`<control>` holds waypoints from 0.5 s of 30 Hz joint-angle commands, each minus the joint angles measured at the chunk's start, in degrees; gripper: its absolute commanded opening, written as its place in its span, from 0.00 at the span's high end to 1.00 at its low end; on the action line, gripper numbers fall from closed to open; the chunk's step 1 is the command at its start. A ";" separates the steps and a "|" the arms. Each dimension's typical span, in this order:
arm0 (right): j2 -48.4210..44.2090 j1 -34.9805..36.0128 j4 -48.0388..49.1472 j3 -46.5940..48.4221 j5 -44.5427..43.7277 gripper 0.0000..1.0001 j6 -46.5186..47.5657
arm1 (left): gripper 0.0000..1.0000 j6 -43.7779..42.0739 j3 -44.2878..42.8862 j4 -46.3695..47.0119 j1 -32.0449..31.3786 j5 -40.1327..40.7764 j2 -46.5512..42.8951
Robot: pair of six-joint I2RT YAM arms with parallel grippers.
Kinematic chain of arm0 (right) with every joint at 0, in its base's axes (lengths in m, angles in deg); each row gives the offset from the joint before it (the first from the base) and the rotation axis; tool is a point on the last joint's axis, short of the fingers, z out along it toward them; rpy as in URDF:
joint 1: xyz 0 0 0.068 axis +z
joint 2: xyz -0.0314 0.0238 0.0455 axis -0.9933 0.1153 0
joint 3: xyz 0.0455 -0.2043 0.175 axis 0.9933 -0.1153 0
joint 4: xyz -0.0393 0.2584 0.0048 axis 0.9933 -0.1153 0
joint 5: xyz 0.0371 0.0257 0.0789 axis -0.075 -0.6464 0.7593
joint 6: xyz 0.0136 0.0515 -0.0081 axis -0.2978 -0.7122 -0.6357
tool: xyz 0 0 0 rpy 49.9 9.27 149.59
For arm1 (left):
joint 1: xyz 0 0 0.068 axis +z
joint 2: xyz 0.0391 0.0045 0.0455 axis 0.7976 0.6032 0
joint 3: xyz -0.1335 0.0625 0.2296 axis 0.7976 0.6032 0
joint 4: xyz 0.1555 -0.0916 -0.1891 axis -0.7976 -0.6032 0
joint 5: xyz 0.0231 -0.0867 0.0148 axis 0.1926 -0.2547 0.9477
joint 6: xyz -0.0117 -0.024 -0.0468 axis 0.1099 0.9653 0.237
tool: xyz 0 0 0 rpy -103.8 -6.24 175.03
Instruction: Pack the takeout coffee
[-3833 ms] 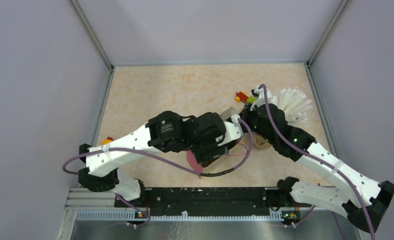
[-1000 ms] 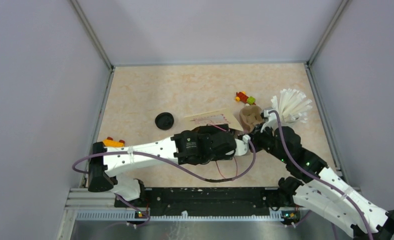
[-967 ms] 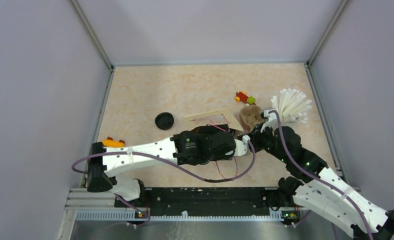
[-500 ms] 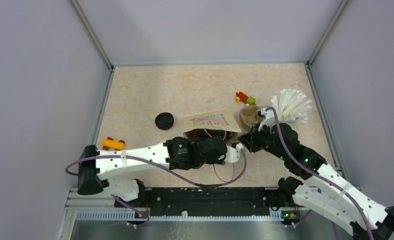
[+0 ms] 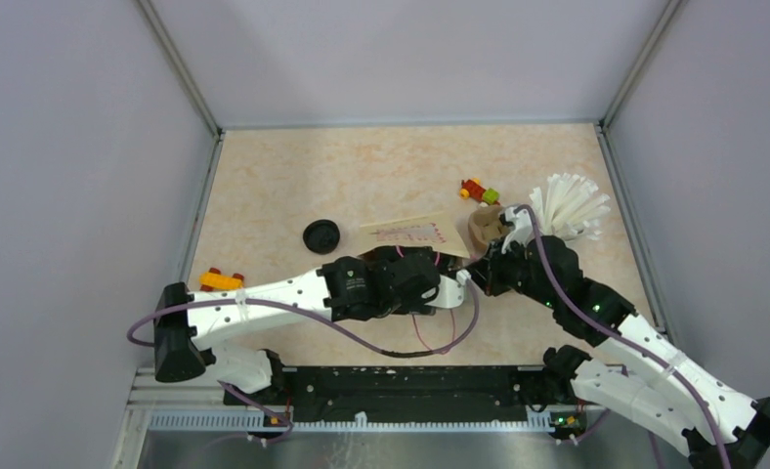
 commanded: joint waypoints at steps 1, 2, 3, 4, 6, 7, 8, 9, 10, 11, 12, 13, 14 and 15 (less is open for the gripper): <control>0.53 -0.29 -1.17 2.02 1.63 1.00 0.78 | 0.53 -3.37 1.47 3.76 0.54 2.65 -0.23; 0.69 -0.25 -1.21 2.02 1.77 1.00 0.87 | 0.53 -4.15 1.69 4.18 0.69 2.55 -0.12; 0.86 -0.29 -1.35 2.14 1.83 1.00 1.01 | 0.53 -4.45 1.49 3.89 0.91 2.46 0.23; 1.08 -0.24 -1.64 2.46 1.88 1.00 1.11 | 0.53 -4.35 1.06 3.28 1.16 2.44 0.72; 1.35 -0.29 -2.23 3.00 1.80 1.00 1.40 | 0.54 -3.93 0.25 2.63 1.90 1.63 1.22; 1.34 -0.28 -2.31 3.19 1.76 1.00 1.57 | 0.54 -3.98 0.18 2.79 2.14 1.30 1.15; 1.34 -0.33 -2.43 3.31 1.63 1.00 1.66 | 0.54 -3.98 0.32 3.23 2.47 0.87 0.88; 1.38 -0.30 -2.53 3.34 1.58 1.00 1.69 | 0.54 -4.10 0.57 3.89 2.87 0.25 0.67; 1.42 -0.29 -2.62 3.42 1.62 1.00 1.76 | 0.54 -4.36 1.00 4.21 3.21 -0.12 0.62; 1.51 -0.29 -2.62 3.36 1.77 1.00 1.80 | 0.54 -4.75 1.42 4.25 3.42 -0.08 0.80; 1.75 -0.29 -2.62 3.34 2.06 1.00 1.76 | 0.54 -5.14 1.70 4.11 3.49 -0.01 1.09; 1.89 -0.30 -2.63 3.34 2.24 1.00 1.78 | 0.55 -5.32 1.72 3.79 3.60 0.03 1.35; 2.13 -0.31 -2.59 3.48 2.41 1.00 1.83 | 0.55 -5.29 1.74 3.70 3.73 -0.07 1.51; 2.31 -0.32 -2.60 3.58 2.37 1.00 2.05 | 0.55 -5.29 1.67 3.96 3.86 -0.50 1.48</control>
